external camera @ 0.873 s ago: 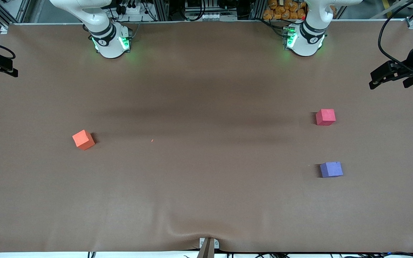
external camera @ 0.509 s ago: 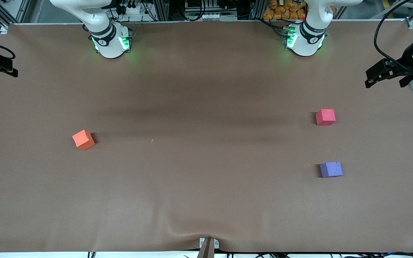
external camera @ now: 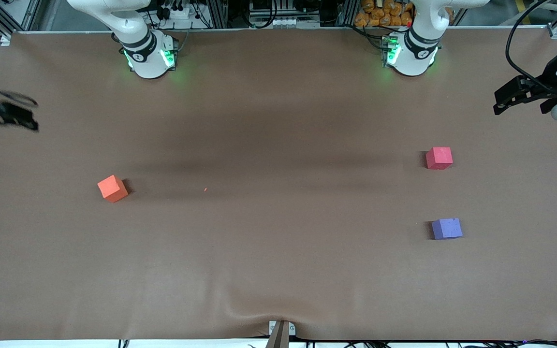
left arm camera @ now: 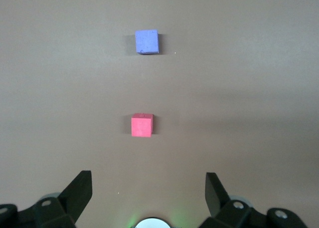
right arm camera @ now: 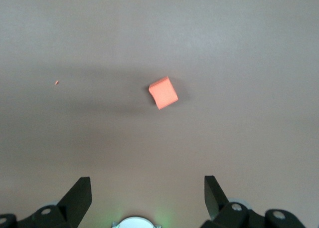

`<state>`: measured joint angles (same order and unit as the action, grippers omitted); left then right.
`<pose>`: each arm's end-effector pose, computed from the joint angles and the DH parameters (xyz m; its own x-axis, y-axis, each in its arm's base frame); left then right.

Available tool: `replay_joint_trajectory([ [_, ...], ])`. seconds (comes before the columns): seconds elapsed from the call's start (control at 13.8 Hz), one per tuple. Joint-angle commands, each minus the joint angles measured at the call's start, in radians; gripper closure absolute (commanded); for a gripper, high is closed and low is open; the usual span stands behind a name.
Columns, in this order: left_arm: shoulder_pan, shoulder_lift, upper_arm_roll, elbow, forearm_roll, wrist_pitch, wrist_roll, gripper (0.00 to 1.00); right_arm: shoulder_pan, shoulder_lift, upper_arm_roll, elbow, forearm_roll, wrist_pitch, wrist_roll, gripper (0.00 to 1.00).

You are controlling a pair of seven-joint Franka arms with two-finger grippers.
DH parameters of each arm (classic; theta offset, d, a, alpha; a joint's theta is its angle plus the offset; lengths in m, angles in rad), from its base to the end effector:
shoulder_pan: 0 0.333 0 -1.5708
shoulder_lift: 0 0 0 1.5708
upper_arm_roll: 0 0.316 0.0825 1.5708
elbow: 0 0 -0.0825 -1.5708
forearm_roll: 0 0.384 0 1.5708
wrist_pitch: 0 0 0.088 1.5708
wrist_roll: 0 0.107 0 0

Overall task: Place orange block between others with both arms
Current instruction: 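Reach the right gripper down to the orange cube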

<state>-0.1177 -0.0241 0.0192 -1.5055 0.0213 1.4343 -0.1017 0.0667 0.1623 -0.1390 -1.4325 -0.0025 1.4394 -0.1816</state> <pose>0.5305 -0.0498 0.6563 0.9990 0.0061 -0.0447 0.0050 -0.9997 -0.0254 0.5873 -0.0361 0.5863 0.9820 0.1080 -0.1552 0.1088 -0.9941 -0.0032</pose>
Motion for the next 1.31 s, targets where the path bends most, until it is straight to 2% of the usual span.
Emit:
replay_joint_trajectory([
  [0.0, -0.007, -0.005, 0.002, 0.008, 0.008, -0.023, 0.019, 0.0, 0.004, 0.097, -0.002, -0.095, 0.007, 0.184, -0.047, 0.0],
  [0.29, -0.008, -0.005, 0.001, 0.011, 0.008, -0.022, 0.019, 0.0, 0.002, 0.241, -0.002, -0.192, 0.007, 0.408, -0.151, 0.0],
  [0.58, -0.008, -0.004, -0.004, 0.011, 0.008, -0.022, 0.019, 0.0, -0.004, 0.319, -0.001, -0.269, 0.007, 0.573, -0.252, 0.0],
  [0.95, -0.008, -0.002, -0.005, 0.01, 0.008, -0.022, 0.019, 0.0, -0.022, 0.414, -0.002, -0.272, 0.009, 0.593, -0.384, 0.0],
  [1.24, -0.01, 0.0, -0.005, 0.01, 0.006, -0.022, 0.019, 0.0, -0.027, 0.44, -0.001, -0.296, 0.016, 0.593, -0.424, 0.0],
])
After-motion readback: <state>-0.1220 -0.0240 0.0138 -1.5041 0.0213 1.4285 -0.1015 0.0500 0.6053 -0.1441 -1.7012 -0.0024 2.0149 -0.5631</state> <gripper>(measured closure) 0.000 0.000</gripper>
